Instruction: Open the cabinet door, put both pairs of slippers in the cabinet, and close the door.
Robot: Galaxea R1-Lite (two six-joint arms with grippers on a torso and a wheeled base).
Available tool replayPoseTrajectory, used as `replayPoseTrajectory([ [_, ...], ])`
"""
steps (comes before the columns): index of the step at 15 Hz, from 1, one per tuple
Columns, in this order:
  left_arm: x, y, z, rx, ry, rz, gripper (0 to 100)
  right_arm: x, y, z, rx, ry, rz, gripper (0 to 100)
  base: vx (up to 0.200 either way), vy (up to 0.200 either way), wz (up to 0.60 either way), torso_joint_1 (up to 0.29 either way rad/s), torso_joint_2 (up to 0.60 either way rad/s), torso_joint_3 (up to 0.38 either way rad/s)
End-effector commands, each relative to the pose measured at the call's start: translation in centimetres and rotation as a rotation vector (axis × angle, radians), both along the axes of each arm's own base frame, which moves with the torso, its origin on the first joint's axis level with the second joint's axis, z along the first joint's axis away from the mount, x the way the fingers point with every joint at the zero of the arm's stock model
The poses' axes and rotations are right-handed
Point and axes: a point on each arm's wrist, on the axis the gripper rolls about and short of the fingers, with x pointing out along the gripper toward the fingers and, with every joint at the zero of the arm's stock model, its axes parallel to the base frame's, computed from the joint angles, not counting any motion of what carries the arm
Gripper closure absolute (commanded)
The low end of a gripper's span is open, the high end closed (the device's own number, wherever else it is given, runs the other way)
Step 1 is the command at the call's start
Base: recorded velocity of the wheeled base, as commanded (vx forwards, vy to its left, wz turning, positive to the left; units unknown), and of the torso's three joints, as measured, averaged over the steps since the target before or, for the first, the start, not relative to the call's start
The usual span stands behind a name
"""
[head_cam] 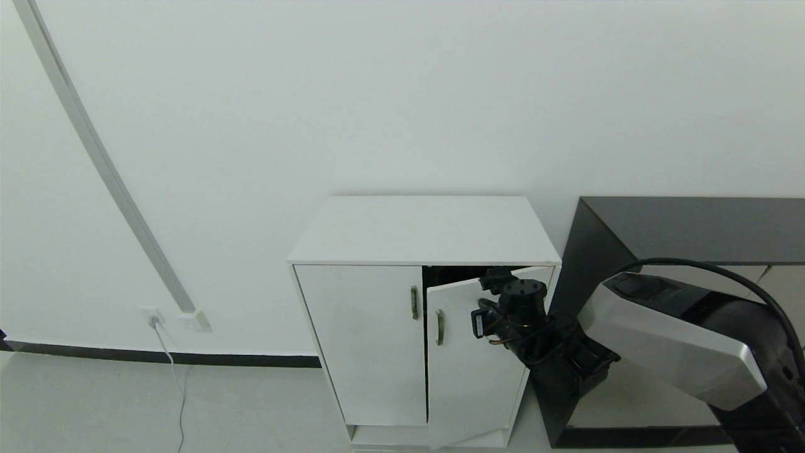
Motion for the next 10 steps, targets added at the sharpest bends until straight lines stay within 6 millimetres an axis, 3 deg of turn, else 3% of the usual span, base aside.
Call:
replayPoseTrajectory([
  [1,0.0,0.0,0.0,0.000,0.001,0.000,100,0.5,-0.1,-0.6,-0.002,0.002,-0.007,100,0.000,0.000,0.00,0.000,0.00,0.000],
  [10,0.0,0.0,0.0,0.000,-0.001,0.000,100,3.0,-0.7,-0.9,0.004,-0.011,-0.044,100,0.000,0.000,0.00,0.000,0.00,0.000],
])
